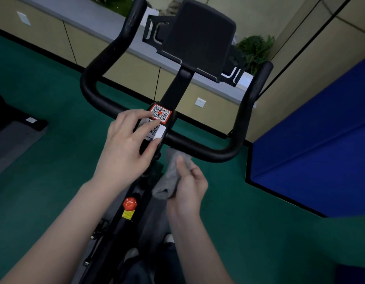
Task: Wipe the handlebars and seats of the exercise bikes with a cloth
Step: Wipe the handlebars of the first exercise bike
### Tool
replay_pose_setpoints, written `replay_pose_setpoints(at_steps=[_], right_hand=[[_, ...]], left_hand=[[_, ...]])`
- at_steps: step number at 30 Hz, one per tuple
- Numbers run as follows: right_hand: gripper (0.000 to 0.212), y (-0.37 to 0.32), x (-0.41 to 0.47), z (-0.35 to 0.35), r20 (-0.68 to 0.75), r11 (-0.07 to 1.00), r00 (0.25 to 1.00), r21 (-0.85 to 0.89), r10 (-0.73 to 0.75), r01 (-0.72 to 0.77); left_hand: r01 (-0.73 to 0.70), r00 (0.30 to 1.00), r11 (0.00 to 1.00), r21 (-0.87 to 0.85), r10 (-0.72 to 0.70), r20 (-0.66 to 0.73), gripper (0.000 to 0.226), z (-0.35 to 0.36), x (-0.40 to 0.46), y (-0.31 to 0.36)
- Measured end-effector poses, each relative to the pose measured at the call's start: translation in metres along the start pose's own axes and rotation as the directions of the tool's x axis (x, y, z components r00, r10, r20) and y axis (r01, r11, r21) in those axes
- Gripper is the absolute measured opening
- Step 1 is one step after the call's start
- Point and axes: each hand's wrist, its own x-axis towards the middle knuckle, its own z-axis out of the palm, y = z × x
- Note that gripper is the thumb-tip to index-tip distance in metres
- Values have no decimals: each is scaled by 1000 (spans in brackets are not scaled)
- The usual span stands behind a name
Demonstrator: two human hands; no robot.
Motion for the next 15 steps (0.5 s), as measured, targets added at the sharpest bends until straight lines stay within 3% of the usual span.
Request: replay_pose_setpoints(at_steps=[4,9,12,15], right_hand=[[1,5,-3,8,-9,1000,1000,-27,7,-8],[4,-23,0,-29,-143,971,963,-99,-229,217],[6,-37,4,-43,-207,878,865,-256,-458,404],[7,-40,10,-39,-144,683,712,-460,-688,567]], left_hand=[[-91,996,996,-10,91,-1,32,4,11,12],[-159,983,987,0,158,92,31,17,21,23],[-159,978,986,55,150,144,37,27,20,26],[-168,978,982,88,154,144,40,32,19,26]])
